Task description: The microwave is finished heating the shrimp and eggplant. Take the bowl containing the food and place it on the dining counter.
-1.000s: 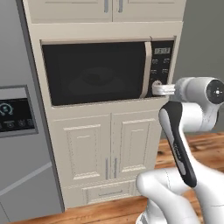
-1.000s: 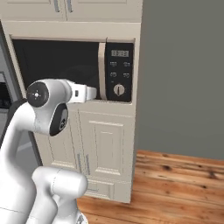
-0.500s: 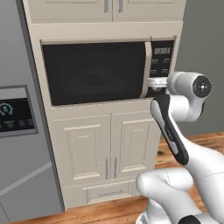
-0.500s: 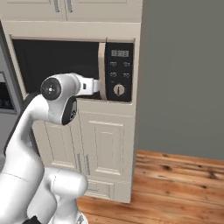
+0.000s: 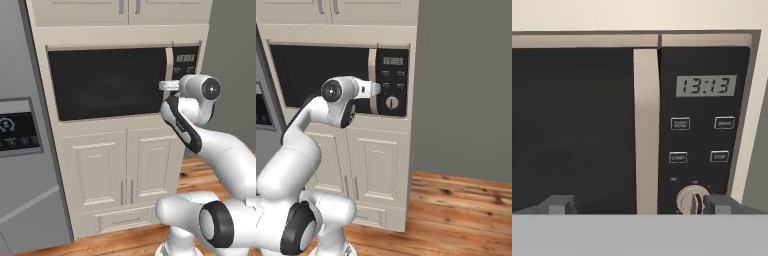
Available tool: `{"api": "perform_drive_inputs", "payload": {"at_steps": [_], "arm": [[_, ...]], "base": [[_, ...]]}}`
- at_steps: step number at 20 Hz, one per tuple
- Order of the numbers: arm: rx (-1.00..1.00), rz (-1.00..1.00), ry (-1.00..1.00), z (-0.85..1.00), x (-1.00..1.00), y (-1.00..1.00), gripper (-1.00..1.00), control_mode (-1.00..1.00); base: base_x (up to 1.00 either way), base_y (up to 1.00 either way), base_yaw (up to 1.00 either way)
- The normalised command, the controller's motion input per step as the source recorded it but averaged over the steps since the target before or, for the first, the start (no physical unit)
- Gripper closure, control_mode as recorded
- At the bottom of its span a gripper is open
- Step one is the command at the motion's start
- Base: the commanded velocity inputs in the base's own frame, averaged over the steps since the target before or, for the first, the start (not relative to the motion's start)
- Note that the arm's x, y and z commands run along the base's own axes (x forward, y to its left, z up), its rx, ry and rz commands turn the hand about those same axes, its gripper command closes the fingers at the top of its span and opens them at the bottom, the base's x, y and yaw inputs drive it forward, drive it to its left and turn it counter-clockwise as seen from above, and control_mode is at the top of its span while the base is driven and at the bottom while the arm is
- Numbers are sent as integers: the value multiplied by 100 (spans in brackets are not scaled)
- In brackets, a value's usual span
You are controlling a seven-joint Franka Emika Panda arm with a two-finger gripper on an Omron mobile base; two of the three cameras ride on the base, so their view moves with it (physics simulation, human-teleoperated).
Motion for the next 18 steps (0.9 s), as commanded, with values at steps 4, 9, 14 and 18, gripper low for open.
{"api": "perform_drive_inputs", "payload": {"at_steps": [4,9,14,18], "arm": [[0,0,0,0,73,-12,-100,-100],[0,0,1,0,74,-6,-100,-100],[0,0,3,-2,75,0,-100,-100],[0,0,3,-4,76,0,-100,-100]], "base": [[0,0,0],[0,0,0],[0,0,0],[0,0,0]]}}
